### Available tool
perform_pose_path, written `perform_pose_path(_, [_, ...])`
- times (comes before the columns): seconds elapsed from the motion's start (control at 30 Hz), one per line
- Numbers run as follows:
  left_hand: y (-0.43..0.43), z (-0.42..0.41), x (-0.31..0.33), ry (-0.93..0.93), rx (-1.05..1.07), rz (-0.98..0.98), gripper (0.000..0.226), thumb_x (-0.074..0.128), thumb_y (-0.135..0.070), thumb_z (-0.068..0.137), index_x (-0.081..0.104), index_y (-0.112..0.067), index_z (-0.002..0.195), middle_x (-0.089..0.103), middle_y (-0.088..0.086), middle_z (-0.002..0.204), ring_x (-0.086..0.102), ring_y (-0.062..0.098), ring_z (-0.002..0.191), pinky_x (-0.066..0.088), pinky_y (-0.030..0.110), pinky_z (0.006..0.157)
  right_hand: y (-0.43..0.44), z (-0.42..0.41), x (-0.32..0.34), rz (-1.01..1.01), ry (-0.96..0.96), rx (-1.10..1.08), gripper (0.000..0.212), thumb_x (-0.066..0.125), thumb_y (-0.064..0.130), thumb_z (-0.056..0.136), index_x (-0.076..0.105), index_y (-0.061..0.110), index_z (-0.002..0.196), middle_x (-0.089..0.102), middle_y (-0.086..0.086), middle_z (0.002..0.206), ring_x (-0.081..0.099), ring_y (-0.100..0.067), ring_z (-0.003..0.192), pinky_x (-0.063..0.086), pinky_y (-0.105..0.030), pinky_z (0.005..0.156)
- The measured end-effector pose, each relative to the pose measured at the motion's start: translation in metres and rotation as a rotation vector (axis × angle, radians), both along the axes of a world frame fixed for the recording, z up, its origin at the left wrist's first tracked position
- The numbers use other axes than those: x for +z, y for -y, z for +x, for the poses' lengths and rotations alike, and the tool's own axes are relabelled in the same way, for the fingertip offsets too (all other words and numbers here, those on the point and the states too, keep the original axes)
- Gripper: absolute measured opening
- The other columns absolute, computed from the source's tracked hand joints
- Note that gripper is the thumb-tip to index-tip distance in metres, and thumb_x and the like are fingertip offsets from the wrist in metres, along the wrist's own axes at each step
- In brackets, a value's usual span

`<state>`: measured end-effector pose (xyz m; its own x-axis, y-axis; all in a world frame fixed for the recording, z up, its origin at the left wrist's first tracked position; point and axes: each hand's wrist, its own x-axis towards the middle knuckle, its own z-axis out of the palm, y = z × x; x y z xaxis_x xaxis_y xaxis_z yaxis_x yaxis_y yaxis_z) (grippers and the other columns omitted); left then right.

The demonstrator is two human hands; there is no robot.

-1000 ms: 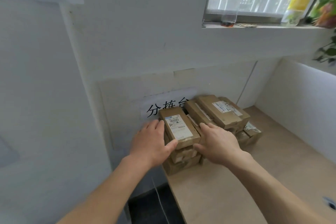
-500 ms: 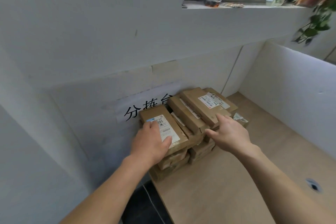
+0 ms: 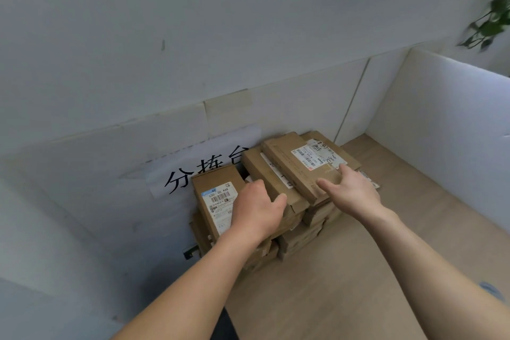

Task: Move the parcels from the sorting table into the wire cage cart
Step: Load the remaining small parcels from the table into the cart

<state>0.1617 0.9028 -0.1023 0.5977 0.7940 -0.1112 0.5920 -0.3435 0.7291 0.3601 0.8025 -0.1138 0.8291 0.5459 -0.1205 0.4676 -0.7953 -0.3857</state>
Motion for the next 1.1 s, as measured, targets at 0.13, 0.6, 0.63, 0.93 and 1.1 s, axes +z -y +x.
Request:
perform_pose_path(0.13, [0.0, 0.018, -0.006, -0.025, 0.077, -0.146, 0.028, 0.06, -0.04, 0.092, 0.051, -0.013, 0.097, 0.055, -0.01, 0.088, 0.054, 0.014, 0.088, 0.048, 0.031, 0.079, -0.008, 0.012, -0.006, 0.059, -0.069, -0.01, 0.057, 0.06, 0.066, 0.074, 0.056, 0.02, 0.108, 0.064, 0.0, 0.108, 0.057, -0.027, 0.103, 0.046, -0.04, 0.079])
perform_pose_path(0.6, [-0.001, 0.047, -0.016, -0.021, 0.119, -0.265, 0.013, 0.064, -0.027, 0.091, 0.063, -0.016, 0.098, 0.067, 0.001, 0.095, 0.064, 0.022, 0.088, 0.055, 0.035, 0.076, -0.015, 0.018, -0.021, 0.285, -0.311, -0.069, 0.064, 0.074, 0.061, 0.059, 0.068, 0.023, 0.111, 0.068, 0.005, 0.108, 0.062, -0.019, 0.101, 0.049, -0.038, 0.083])
perform_pose_path(0.63, [0.0, 0.049, -0.016, -0.021, 0.122, -0.268, 0.015, 0.063, -0.028, 0.092, 0.063, -0.016, 0.102, 0.066, 0.0, 0.099, 0.063, 0.022, 0.092, 0.055, 0.035, 0.079, -0.014, 0.016, -0.021, 0.292, -0.318, -0.071, 0.069, 0.072, 0.063, 0.056, 0.068, 0.023, 0.112, 0.068, 0.004, 0.11, 0.062, -0.02, 0.102, 0.05, -0.04, 0.086])
perform_pose_path(0.93, [-0.001, 0.054, -0.026, 0.091, 0.241, -0.453, 0.023, 0.052, -0.013, 0.096, 0.065, -0.016, 0.115, 0.067, 0.002, 0.11, 0.063, 0.023, 0.098, 0.058, 0.041, 0.088, -0.014, 0.009, -0.018, 0.268, -0.296, 0.054, 0.043, 0.067, 0.064, 0.059, 0.07, 0.028, 0.083, 0.069, 0.015, 0.092, 0.063, -0.008, 0.083, 0.043, -0.03, 0.063])
perform_pose_path(1.1, [0.002, 0.053, -0.029, 0.189, 0.302, -0.562, 0.031, 0.045, -0.006, 0.096, 0.069, -0.018, 0.11, 0.07, 0.001, 0.109, 0.064, 0.023, 0.1, 0.059, 0.042, 0.089, -0.015, 0.002, -0.016, 0.286, -0.253, 0.065, 0.045, 0.066, 0.064, 0.057, 0.068, 0.029, 0.084, 0.068, 0.018, 0.082, 0.061, -0.004, 0.081, 0.042, -0.028, 0.061])
